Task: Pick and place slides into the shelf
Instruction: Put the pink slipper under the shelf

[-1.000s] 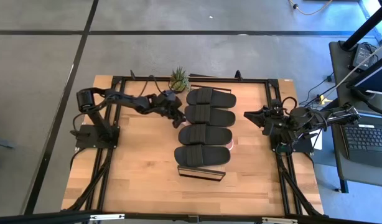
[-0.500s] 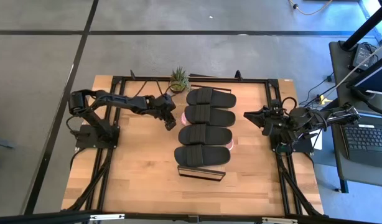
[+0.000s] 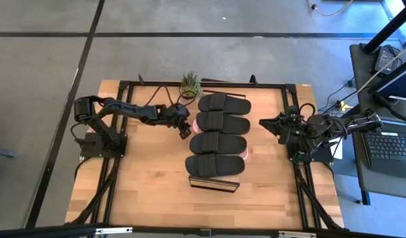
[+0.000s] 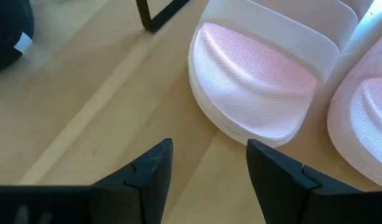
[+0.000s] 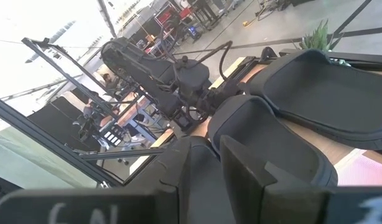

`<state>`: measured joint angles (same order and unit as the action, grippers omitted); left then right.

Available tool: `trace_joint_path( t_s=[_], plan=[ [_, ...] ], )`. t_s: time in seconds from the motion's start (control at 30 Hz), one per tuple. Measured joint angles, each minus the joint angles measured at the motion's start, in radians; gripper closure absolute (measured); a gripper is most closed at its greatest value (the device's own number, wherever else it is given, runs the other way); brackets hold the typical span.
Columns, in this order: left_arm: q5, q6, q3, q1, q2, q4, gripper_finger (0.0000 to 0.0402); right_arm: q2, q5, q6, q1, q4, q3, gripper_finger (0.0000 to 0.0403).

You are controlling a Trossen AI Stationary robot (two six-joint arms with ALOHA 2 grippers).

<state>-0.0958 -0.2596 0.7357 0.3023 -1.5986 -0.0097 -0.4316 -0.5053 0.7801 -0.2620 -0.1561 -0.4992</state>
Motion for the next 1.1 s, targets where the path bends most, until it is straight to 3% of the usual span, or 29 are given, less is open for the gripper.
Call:
trace_joint_path(
  t_s=[0.17, 1.1],
  plan=[
    [-0.051, 0.005, 0.0, 0.0, 0.0, -0.022, 0.0205, 0.0, 0.0, 0.001, 0.0, 0.0, 0.0, 0.0316],
    [-0.045, -0.127, 0.0, 0.005, -0.09, 0.142, 0.0205, 0.0, 0.0, -0.001, 0.0, 0.001, 0.0, 0.0316]
  ],
)
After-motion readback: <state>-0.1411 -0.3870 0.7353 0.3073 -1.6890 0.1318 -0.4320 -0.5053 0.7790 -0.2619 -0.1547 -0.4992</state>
